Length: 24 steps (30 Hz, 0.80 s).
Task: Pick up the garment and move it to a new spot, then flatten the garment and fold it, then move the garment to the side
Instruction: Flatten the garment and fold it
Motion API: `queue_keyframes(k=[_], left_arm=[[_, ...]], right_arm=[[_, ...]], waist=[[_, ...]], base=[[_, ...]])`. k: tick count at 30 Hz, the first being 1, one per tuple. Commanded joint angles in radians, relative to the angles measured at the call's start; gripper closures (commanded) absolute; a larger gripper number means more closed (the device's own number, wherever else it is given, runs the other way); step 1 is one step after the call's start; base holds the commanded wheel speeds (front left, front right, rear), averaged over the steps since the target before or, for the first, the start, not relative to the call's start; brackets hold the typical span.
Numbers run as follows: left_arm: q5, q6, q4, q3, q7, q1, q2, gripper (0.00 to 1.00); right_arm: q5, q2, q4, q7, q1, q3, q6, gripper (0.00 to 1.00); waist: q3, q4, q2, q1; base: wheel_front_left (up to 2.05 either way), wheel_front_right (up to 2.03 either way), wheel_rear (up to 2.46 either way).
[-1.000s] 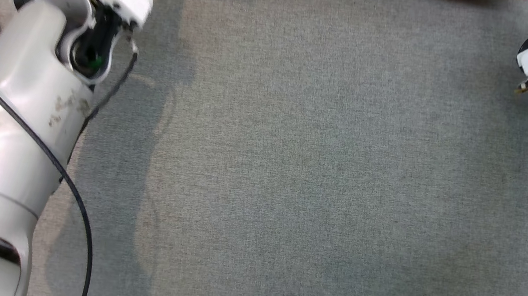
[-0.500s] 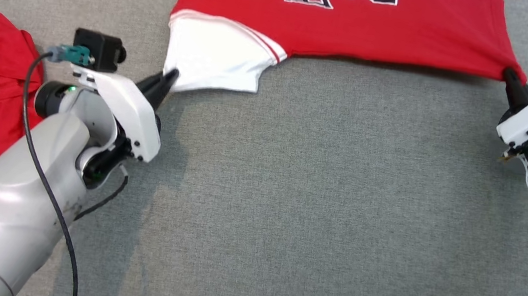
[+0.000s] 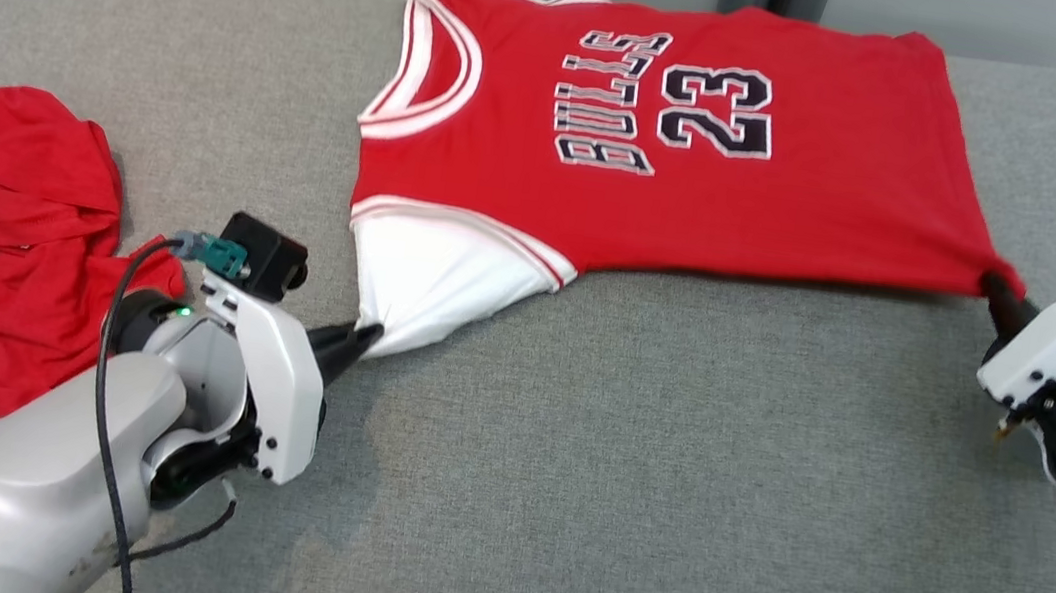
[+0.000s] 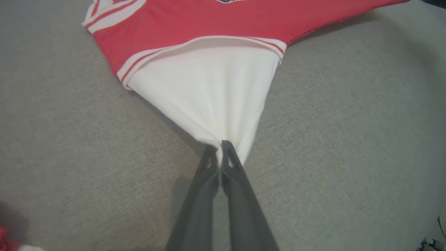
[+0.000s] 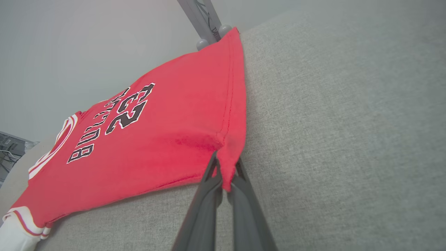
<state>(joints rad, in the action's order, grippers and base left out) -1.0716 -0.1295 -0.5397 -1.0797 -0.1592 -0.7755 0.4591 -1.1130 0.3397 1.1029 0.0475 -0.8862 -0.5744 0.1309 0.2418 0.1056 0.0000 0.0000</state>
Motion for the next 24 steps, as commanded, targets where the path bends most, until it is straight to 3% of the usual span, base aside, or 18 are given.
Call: queue_keyframes(k=[1,8,17,24], left_arm=[[-0.021,-0.002,0.015,-0.010,-0.009,0.021,0.020,1.00],[-0.098,-0.002,0.126,-0.064,-0.055,0.081,0.094,1.00],[-0.165,-0.002,0.191,-0.086,-0.035,0.171,0.128,1.00],[-0.278,-0.002,0.300,-0.083,-0.050,0.259,0.181,1.00]], right_arm=[[-0.003,0.011,0.002,0.012,0.025,-0.009,0.000,1.00],[-0.036,0.036,-0.008,0.087,0.104,-0.049,0.000,1.00],[-0.099,0.086,-0.054,0.183,0.235,-0.077,0.000,1.00],[-0.169,0.133,-0.140,0.309,0.322,-0.098,0.000,1.00]], waist=[[-0.022,-0.003,0.0000,0.0000],[-0.091,-0.004,0.0000,0.0000],[-0.177,-0.004,0.0000,0.0000],[-0.218,-0.015,0.0000,0.0000]], base=[[0.00,0.00,0.00],[0.00,0.00,0.00],[0.00,0.00,0.00],[0.00,0.00,0.00]])
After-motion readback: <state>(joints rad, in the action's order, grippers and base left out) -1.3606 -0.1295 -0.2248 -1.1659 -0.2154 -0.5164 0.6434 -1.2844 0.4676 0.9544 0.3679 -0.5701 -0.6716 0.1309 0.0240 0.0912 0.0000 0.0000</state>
